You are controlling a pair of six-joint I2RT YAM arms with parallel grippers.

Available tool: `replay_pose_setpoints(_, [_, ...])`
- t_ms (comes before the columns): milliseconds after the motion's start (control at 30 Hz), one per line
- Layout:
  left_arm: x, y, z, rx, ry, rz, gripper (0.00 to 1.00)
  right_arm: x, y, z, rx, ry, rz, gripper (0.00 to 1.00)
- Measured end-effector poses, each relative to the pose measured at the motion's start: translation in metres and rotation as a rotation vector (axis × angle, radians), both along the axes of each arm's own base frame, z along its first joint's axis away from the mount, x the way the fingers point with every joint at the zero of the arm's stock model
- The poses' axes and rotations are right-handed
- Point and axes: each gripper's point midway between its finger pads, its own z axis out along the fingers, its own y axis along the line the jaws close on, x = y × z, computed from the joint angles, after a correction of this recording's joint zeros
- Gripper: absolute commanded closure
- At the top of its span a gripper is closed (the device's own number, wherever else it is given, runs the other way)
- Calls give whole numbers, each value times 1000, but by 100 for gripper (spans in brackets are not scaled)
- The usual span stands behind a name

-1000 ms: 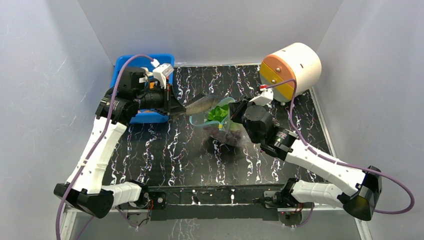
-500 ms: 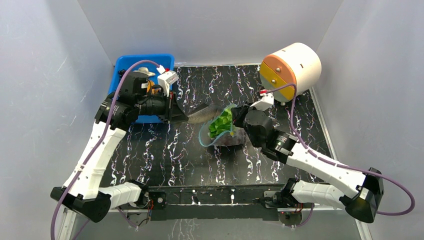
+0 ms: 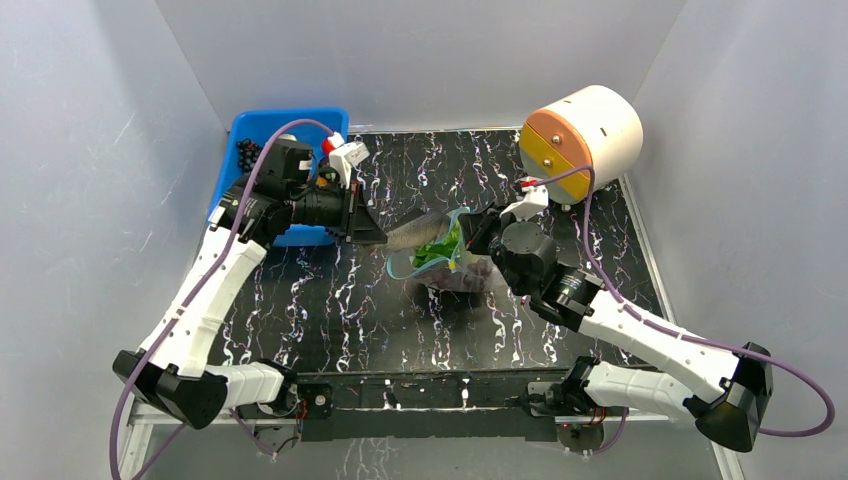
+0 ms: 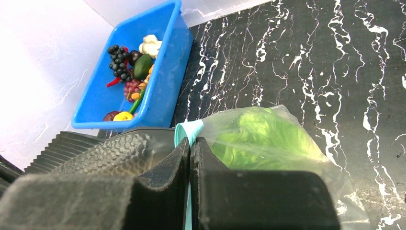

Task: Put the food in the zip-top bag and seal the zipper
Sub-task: Place the fake fish in the zipper food storage bag.

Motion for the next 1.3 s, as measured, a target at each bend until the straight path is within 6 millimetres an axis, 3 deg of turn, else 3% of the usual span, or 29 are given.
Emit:
replay_pose_setpoints(400, [2,-16,-7,-51,77,-38,100,-8,16,2,9,-1,106,100])
replay_pose_setpoints(633, [0,-5,-19,38,85,0,100,-7,11,-2,-7,7,83,100])
replay_pose_setpoints(700, [1,-2,-13,48,61,20,100,-6,9,-4,-16,14,73,100])
replay_pose_setpoints(833, [1,-1,18,7,-27,24,100,-6,1,-15,-33,54,32,100])
replay_pose_setpoints(1000, [-15,-6,40,-80,-83,-41,100,-8,-4,-16,-35,94,6,100])
replay_pose_setpoints(1133, [-25,-10,22,-104,-23,-82,100,-9,-6,-11,-39,101,4,100])
replay_pose_setpoints(1300, [-11,-8,-1,-32,18,-45,100,-9,-12,-10,-48,104,-14,100])
